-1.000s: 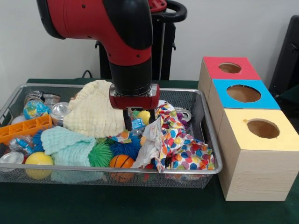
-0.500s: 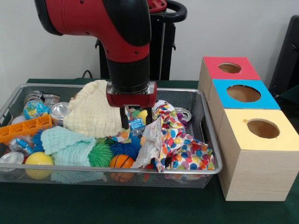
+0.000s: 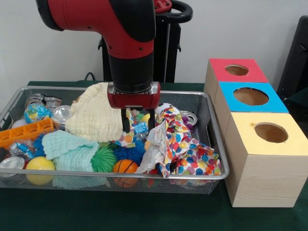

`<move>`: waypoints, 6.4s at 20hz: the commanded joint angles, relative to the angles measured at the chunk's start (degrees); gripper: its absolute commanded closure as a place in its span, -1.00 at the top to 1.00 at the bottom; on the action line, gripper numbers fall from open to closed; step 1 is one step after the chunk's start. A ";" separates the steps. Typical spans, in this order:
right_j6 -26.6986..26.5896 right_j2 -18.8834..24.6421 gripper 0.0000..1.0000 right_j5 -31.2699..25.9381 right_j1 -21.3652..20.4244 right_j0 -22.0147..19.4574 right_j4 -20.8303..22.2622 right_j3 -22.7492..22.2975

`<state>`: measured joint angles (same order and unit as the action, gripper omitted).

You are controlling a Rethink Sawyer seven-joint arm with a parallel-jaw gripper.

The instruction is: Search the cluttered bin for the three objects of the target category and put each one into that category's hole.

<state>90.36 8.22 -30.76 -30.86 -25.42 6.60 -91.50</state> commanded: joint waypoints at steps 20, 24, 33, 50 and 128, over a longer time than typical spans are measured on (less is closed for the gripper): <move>2.01 3.24 1.00 6.68 6.19 -3.97 5.47 -8.48; 1.86 3.92 1.00 5.08 3.65 -4.61 4.92 -10.87; 3.12 5.31 1.00 2.92 -3.70 -4.48 2.87 -16.29; 4.98 4.49 1.00 13.90 1.61 -4.90 5.14 -14.59; 6.70 -12.24 1.00 19.25 8.52 6.98 7.70 2.10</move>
<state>90.36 -0.85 -16.17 -26.54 -18.29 11.21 -96.88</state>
